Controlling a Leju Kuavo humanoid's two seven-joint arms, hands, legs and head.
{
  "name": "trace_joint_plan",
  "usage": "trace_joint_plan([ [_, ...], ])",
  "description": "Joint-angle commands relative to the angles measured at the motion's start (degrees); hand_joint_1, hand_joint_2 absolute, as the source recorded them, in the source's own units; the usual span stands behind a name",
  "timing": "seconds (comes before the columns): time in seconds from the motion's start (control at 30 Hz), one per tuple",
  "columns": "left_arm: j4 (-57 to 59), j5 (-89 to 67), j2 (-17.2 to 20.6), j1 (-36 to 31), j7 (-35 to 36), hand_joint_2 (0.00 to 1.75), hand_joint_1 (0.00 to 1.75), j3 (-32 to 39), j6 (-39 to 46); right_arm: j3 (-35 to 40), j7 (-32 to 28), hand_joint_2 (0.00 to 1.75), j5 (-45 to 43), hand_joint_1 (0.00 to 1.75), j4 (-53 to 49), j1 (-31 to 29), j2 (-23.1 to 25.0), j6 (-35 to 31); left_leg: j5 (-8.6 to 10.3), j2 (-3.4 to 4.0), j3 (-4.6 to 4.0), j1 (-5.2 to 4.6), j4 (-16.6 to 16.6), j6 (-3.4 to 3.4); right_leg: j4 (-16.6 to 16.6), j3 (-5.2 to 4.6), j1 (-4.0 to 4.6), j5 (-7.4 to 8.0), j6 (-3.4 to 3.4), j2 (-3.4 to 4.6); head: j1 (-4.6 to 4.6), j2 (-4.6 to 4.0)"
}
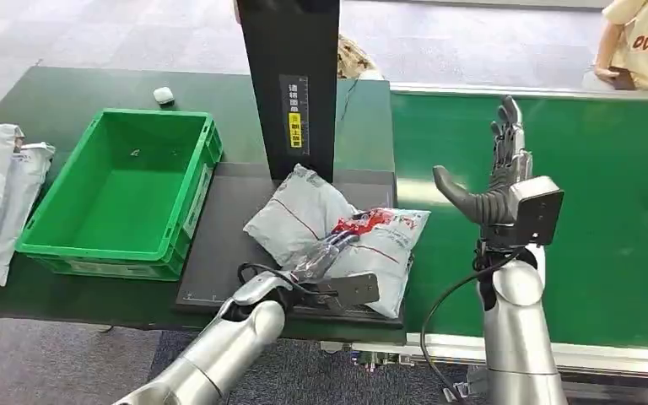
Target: Moved the parcel from conveyor to table for the left to box.
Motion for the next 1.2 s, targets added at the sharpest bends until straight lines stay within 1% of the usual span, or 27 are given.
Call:
trace_joint_plan([
  [0.03, 7.9, 1.6, 0.4, -1.7, -4.7, 1.75, 1.75, -2.0, 1.1, -2.7, 0.2, 1.75, -0.1, 0.0, 2.2, -0.1, 0.9, 0.2, -0.03, 0.08, 0.26, 0.0, -0.1, -0.02, -0.1, 0.26, 0.01, 0.0, -0.05, 0.05, 0.02, 0.0],
  [0.1, 6.4, 2.2, 0.7, -1.6, -6.2, 1.75, 1.75, -1.9, 1.6, -2.9, 0.2, 1.75, 0.0, 0.0, 1.7, 0.1, 0.6, 0.3, -0.03, 0.08, 0.34, 0.02, -0.2, -0.02, -0.2, 0.36, 0.03, 0.0, -0.07, 0.03, 0.0, 0.0],
  [0.13, 6.3, 2.2, 0.7, -1.7, -6.2, 1.75, 1.75, -1.9, 1.6, -2.9, 0.2, 1.75, 0.0, 0.0, 1.7, 0.1, 0.5, 0.3, -0.03, 0.11, 0.38, 0.0, -0.2, -0.02, -0.2, 0.38, 0.02, 0.01, -0.09, 0.06, 0.0, 0.0],
  [0.17, 6.3, 2.2, 0.7, -1.7, -6.2, 1.75, 1.75, -1.9, 1.6, -2.9, 0.2, 1.75, 0.0, 0.0, 1.7, 0.1, 0.5, 0.3, -0.02, 0.04, 0.21, 0.01, -0.1, -0.01, -0.1, 0.23, 0.01, -0.01, -0.05, -0.01, 0.02, 0.0],
  [0.23, 6.3, 2.2, 0.7, -1.7, -6.2, 1.75, 1.75, -1.9, 1.6, -2.9, 0.2, 1.75, 0.0, 0.0, 1.7, 0.1, 0.5, 0.3, -0.01, 0.06, 0.34, 0.01, -0.2, -0.02, -0.2, 0.36, 0.02, 0.01, -0.09, 0.0, 0.0, 0.0],
  [0.27, 6.3, 2.2, 0.7, -1.7, -6.2, 1.75, 1.75, -1.9, 1.6, -2.9, 0.2, 1.75, 0.0, 0.0, 1.7, 0.1, 0.5, 0.3, -0.03, 0.06, 0.22, 0.0, -0.1, -0.01, -0.1, 0.23, 0.0, 0.0, -0.05, 0.01, 0.02, 0.0],
  [0.33, 6.3, 2.2, 0.7, -1.7, -6.2, 1.75, 1.75, -1.9, 1.6, -2.9, 0.2, 1.75, 0.0, 0.0, 1.7, 0.1, 0.5, 0.3, -0.04, 0.11, 0.38, 0.01, -0.2, -0.02, -0.2, 0.39, 0.01, 0.0, -0.09, 0.05, 0.02, 0.0],
  [0.37, 6.3, 2.2, 0.7, -1.7, -6.2, 1.75, 1.75, -1.9, 1.6, -2.9, 0.2, 1.75, 0.0, 0.0, 1.7, 0.1, 0.5, 0.3, -0.04, 0.07, 0.29, 0.0, -0.1, -0.02, -0.1, 0.29, 0.0, -0.01, -0.07, 0.02, 0.0, 0.0],
  [0.43, 5.0, 2.5, 0.9, -1.4, -7.4, 1.75, 1.75, -2.1, 2.4, -2.9, 0.2, 1.75, 0.0, 0.0, 1.3, 0.3, 0.4, 0.4, -0.02, 0.03, 0.19, -0.01, -0.1, 0.0, -0.1, 0.2, -0.01, -0.01, -0.04, -0.01, 0.0, 0.0],
  [0.5, 3.0, 2.9, 1.2, -1.2, -8.4, 1.75, 1.75, -2.3, 3.5, -3.4, 0.3, 1.75, 0.1, 0.0, 0.1, 1.1, 0.2, 0.5, -0.03, 0.03, 0.29, 0.0, -0.1, -0.01, -0.1, 0.28, 0.0, -0.02, -0.06, -0.02, 0.0, 0.0],
  [0.57, 0.3, 3.1, 1.8, -0.8, -9.9, 1.75, 1.75, -2.5, 5.3, -3.9, 0.4, 1.75, 0.2, 0.0, -1.7, 2.4, -0.1, 0.7, -0.01, -0.03, 0.18, 0.0, -0.1, -0.01, -0.1, 0.19, 0.0, -0.02, -0.04, -0.06, 0.0, 0.0],
  [0.7, -8.6, 3.0, 4.3, 0.8, -13.0, 1.75, 1.75, -2.0, 13.3, -5.6, 0.5, 1.75, 0.1, 0.0, -5.6, 5.2, -0.8, 1.5, -0.03, -0.06, 0.27, 0.01, -0.1, -0.01, -0.1, 0.3, 0.02, -0.05, -0.07, -0.11, 0.0, 0.0],
  [0.73, -11.1, 2.8, 5.0, 1.0, -13.0, 1.75, 1.75, -1.8, 13.5, -6.0, 0.5, 1.75, 0.0, 0.0, -6.3, 5.7, -1.0, 1.8, -0.02, -0.06, 0.14, 0.01, -0.1, -0.01, -0.1, 0.16, 0.01, -0.04, -0.05, -0.1, 0.02, 0.0],
  [0.77, -12.2, 2.9, 5.3, 1.2, -13.0, 1.75, 1.75, -1.7, 13.4, -6.1, 0.6, 1.75, 0.0, 0.0, -6.5, 5.7, -1.0, 2.0, -0.05, -0.05, 0.23, 0.01, -0.1, -0.02, -0.1, 0.24, 0.01, -0.07, -0.07, -0.1, 0.0, 0.0],
  [0.87, -12.2, 2.9, 5.3, 1.2, -13.0, 1.75, 1.75, -1.7, 13.4, -6.1, 0.6, 1.75, 0.0, 0.0, -6.5, 5.7, -1.0, 2.0, -0.02, -0.01, 0.07, 0.0, 0.0, -0.01, 0.0, 0.07, 0.01, -0.03, -0.05, -0.04, 0.0, 0.0],
  [0.9, -13.0, 2.8, 5.5, 1.5, -13.5, 1.75, 1.75, -1.6, 14.0, -6.1, 0.6, 1.75, 0.0, 0.0, -6.2, 5.4, -0.8, 2.0, -0.06, 0.04, 0.26, 0.01, -0.1, -0.03, -0.1, 0.25, 0.02, -0.06, -0.1, -0.01, 0.0, 0.0],
  [0.93, -14.3, 2.9, 5.8, 1.8, -14.5, 1.75, 1.75, -1.2, 15.5, -6.3, 0.6, 1.75, 0.0, 0.0, -6.3, 5.4, -0.9, 2.0, -0.03, 0.02, 0.1, 0.0, 0.0, -0.01, -0.1, 0.09, 0.0, -0.02, -0.06, -0.01, 0.0, 0.0],
  [0.97, -15.4, 2.6, 6.2, 1.9, -14.9, 1.75, 1.75, -1.0, 16.8, -6.4, 0.6, 1.75, 0.0, 0.0, -6.3, 5.5, -0.9, 2.1, -0.05, 0.07, 0.24, 0.01, -0.1, -0.03, -0.1, 0.21, 0.02, -0.04, -0.1, 0.01, 0.02, 0.0],
  [1.0, -17.6, 0.4, 7.1, 1.9, -13.4, 1.75, 1.75, -0.7, 19.2, -6.7, 0.6, 1.75, -0.1, 0.0, -6.7, 5.8, -1.0, 2.0, -0.03, 0.04, 0.11, 0.0, -0.1, -0.02, 0.0, 0.09, 0.01, -0.03, -0.07, 0.0, 0.02, 0.0],
  [1.03, -20.7, -0.2, 8.0, 2.4, -13.0, 1.75, 1.75, 0.7, 20.3, -7.2, 0.7, 1.75, 0.0, 0.0, -7.3, 6.4, -1.1, 1.9, -0.06, 0.09, 0.21, 0.0, -0.1, -0.04, -0.1, 0.17, 0.01, -0.04, -0.1, 0.04, 0.0, 0.0],
  [1.13, -25.6, -1.5, 9.5, 2.6, -12.8, 1.75, 1.75, 2.9, 20.9, -7.9, 0.6, 1.75, -0.1, 0.0, -8.3, 7.3, -1.4, 2.1, -0.05, 0.03, 0.12, 0.03, 0.0, -0.04, 0.0, 0.11, 0.05, -0.05, -0.1, -0.02, 0.02, 0.0],
  [1.2, -25.6, -1.5, 9.5, 2.6, -12.8, 1.75, 1.75, 2.9, 20.9, -7.9, 0.6, 1.75, -0.1, 0.0, -8.3, 7.3, -1.4, 2.1, -0.02, 0.05, 0.01, 0.02, 0.0, -0.02, 0.0, -0.02, 0.03, -0.01, -0.05, 0.03, 0.02, 0.0],
])
